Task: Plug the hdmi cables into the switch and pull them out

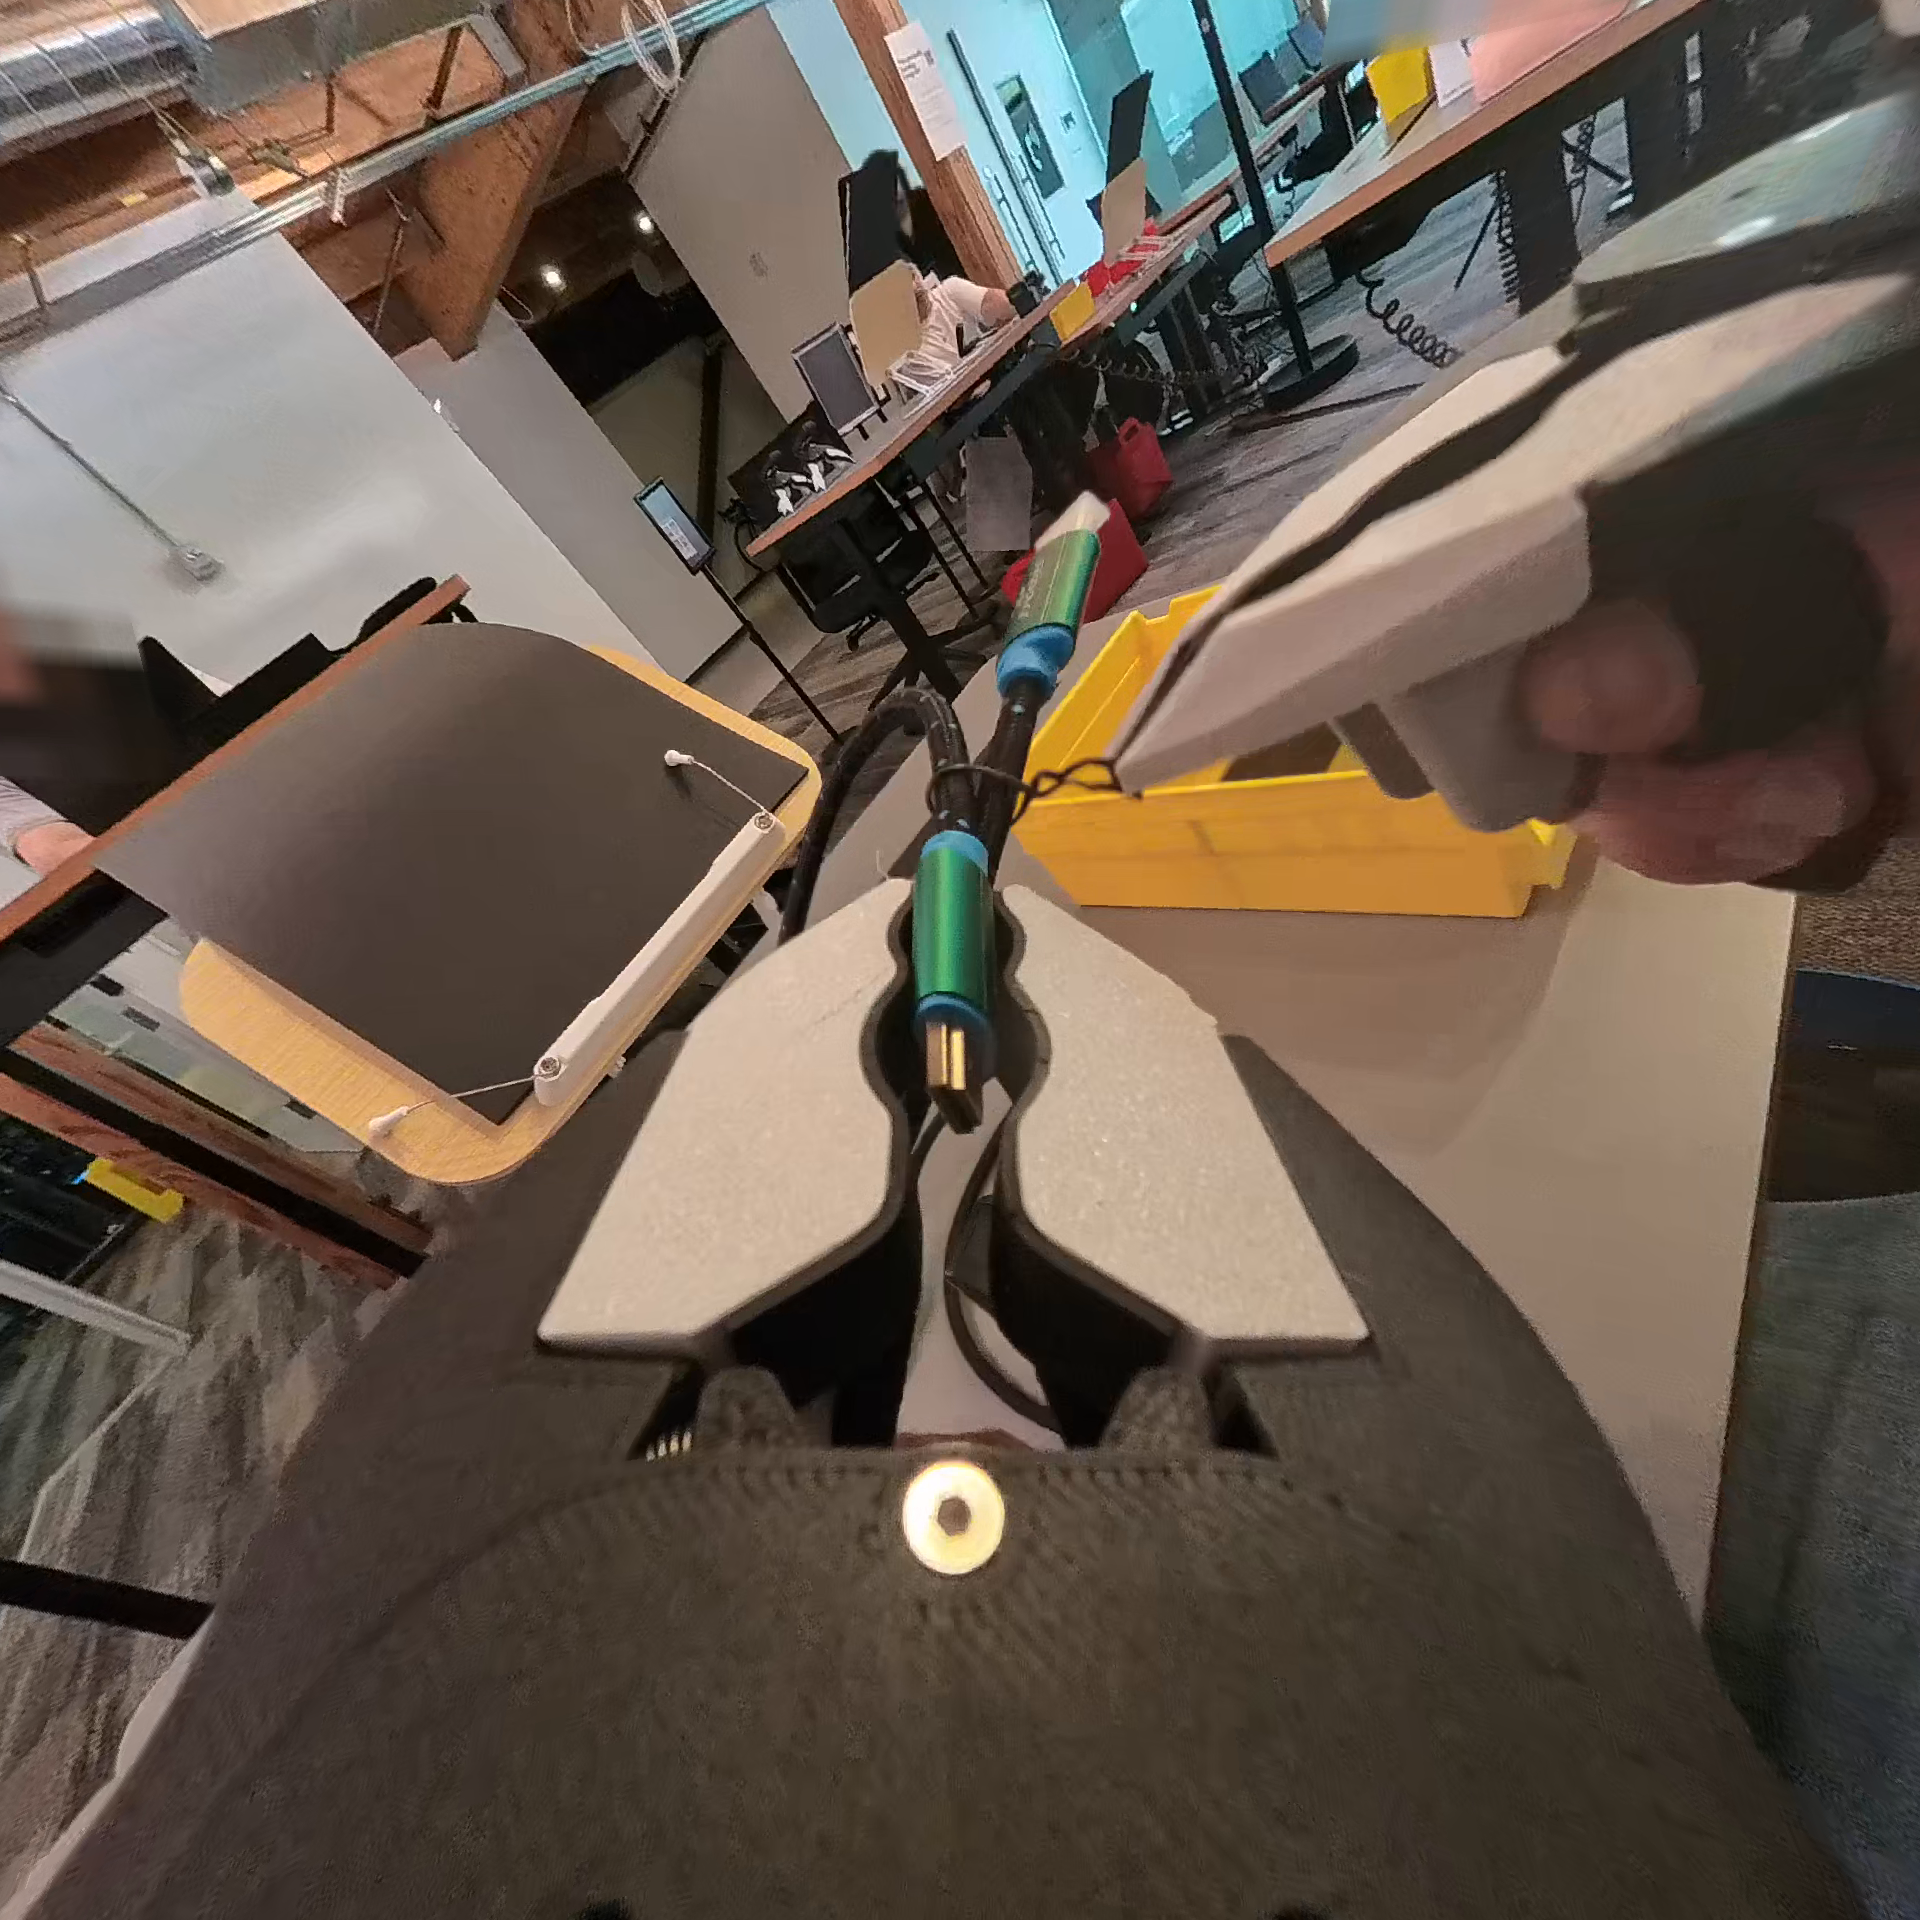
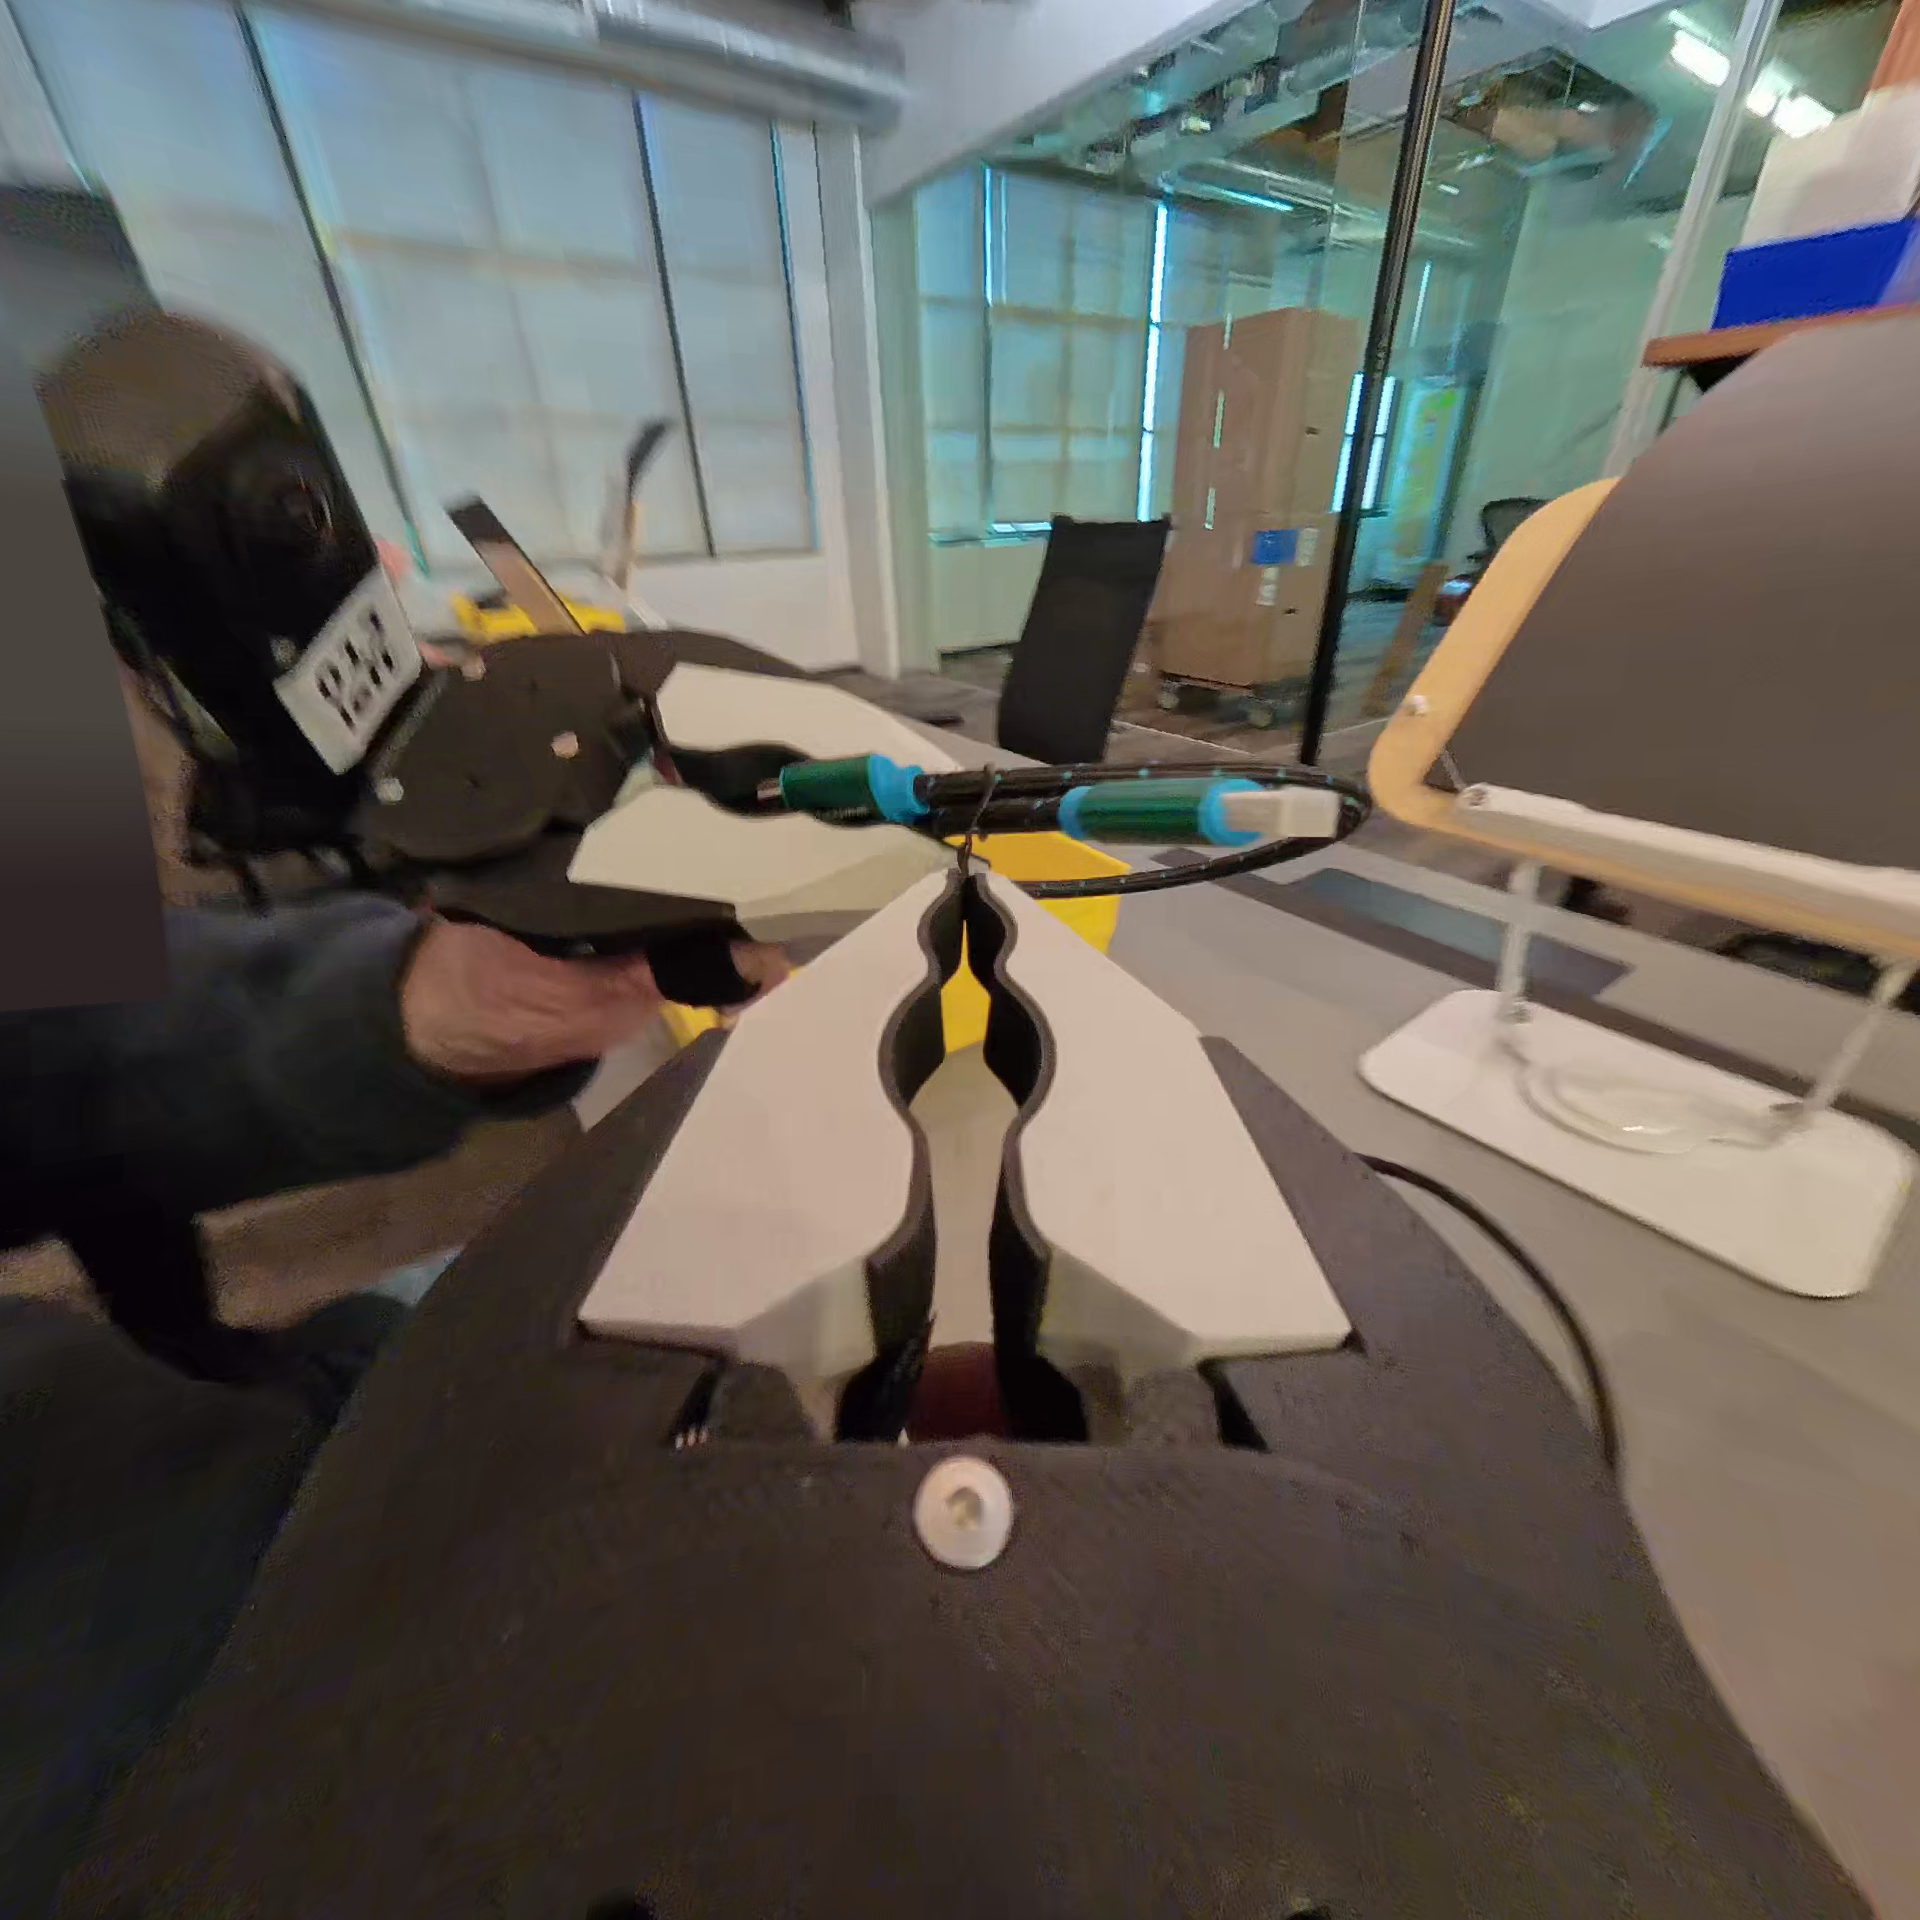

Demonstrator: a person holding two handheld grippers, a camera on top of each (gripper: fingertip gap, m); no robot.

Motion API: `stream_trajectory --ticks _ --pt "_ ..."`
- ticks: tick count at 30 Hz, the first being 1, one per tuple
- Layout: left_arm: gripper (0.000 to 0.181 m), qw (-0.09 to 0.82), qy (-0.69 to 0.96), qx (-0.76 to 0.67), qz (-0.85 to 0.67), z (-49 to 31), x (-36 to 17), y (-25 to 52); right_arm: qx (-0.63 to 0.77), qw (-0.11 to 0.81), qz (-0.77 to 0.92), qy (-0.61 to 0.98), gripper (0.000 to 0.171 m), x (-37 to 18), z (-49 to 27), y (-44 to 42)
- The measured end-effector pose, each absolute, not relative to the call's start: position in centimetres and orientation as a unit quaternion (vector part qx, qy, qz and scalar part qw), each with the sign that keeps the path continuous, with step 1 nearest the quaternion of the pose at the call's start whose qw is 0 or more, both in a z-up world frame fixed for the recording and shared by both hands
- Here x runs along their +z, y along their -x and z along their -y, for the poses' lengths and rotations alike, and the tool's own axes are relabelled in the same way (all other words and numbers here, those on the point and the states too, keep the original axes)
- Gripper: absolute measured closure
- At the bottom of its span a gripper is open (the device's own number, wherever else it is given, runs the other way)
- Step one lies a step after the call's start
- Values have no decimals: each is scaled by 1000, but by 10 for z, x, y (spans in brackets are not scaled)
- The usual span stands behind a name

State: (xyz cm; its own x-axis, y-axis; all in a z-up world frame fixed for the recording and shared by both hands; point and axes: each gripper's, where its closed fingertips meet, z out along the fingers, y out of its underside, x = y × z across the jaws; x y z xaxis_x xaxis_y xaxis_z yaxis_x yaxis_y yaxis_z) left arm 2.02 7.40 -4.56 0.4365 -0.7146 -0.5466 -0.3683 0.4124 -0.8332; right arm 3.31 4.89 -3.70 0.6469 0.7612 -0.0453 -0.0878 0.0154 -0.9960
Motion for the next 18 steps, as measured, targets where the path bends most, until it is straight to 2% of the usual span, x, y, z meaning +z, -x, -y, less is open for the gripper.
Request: stream_trajectory --ticks 8,18 --pt "172 671 500 -150 -526 -65 -40 -22 480 609 170 608 171 -42 -59 -48" --pt "172 666 529 -210 -481 -76 -27 -11 420 582 211 664 171 -73 -59 -34"
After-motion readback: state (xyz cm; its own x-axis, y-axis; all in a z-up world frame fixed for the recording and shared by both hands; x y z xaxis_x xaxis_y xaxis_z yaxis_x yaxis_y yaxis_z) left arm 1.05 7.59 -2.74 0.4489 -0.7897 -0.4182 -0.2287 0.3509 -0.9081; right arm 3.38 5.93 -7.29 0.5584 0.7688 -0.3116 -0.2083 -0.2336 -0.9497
